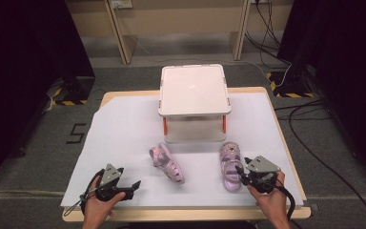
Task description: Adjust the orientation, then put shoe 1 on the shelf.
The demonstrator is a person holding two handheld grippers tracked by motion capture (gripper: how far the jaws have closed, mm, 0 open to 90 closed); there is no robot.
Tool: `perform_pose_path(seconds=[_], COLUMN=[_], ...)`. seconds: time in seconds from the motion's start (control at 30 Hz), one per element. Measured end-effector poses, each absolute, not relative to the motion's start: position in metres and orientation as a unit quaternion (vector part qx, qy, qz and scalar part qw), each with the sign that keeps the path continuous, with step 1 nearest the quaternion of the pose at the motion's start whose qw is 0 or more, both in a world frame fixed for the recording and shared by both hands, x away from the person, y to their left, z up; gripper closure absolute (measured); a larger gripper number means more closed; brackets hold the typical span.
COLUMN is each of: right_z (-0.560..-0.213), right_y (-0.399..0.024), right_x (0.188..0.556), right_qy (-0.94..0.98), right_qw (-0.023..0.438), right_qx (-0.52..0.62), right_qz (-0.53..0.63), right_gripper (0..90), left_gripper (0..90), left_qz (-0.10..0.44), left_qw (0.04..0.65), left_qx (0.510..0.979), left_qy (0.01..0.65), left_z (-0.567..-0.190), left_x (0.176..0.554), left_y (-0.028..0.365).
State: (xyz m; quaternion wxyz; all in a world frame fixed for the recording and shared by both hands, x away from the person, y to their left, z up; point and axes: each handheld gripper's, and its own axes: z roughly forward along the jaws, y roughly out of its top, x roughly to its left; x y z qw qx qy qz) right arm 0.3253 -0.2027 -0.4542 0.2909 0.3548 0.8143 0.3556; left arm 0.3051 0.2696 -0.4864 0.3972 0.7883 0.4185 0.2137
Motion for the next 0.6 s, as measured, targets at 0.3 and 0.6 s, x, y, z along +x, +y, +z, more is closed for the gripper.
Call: perform_pose_path(seconds=[0.3,0.6], right_z=[-0.458,-0.455], right_y=[-0.191,-0.186], right_x=[0.337,0.347], right_qy=[0.820,0.833], right_qw=[0.291,0.290], right_qx=[0.345,0.309], right_qz=[0.353,0.356], right_gripper=[52.5,72.1], left_gripper=[15.8,15.9], left_qz=[0.213,0.216], left_qw=[0.398,0.393], left_qx=[0.788,0.790], left_qy=[0.419,0.418], left_z=[-0.487,-0.487], left_x=[0.303,0.299], left_y=[0.271,0.273])
